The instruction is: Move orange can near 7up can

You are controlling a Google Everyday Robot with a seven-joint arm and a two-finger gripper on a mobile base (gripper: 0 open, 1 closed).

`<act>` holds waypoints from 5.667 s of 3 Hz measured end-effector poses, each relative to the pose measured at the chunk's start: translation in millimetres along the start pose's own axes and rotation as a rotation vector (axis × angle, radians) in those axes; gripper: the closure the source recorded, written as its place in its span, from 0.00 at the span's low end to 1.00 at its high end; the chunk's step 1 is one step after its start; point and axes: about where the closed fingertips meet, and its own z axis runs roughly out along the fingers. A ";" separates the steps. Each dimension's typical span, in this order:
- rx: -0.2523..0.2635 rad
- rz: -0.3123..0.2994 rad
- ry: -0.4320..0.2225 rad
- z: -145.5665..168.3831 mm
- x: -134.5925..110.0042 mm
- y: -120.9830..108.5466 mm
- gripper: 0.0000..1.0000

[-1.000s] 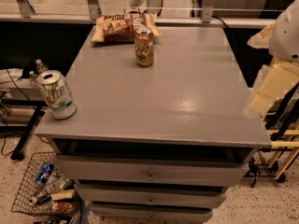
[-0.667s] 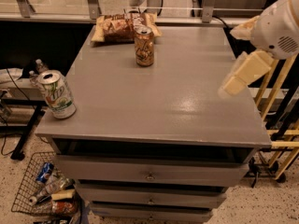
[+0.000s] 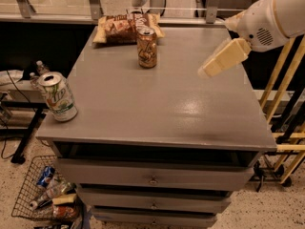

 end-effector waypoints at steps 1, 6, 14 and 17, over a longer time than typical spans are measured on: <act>0.000 0.000 0.000 0.0 0.0 0.0 0.00; 0.037 0.003 -0.049 128.6 -40.9 8.2 0.00; 0.087 0.219 -0.167 235.4 -92.3 -55.3 0.41; -0.124 0.158 -0.344 187.9 -129.6 -27.4 1.00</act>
Offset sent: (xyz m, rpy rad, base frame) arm 0.0031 0.0222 -0.0077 0.0014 0.0254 0.1288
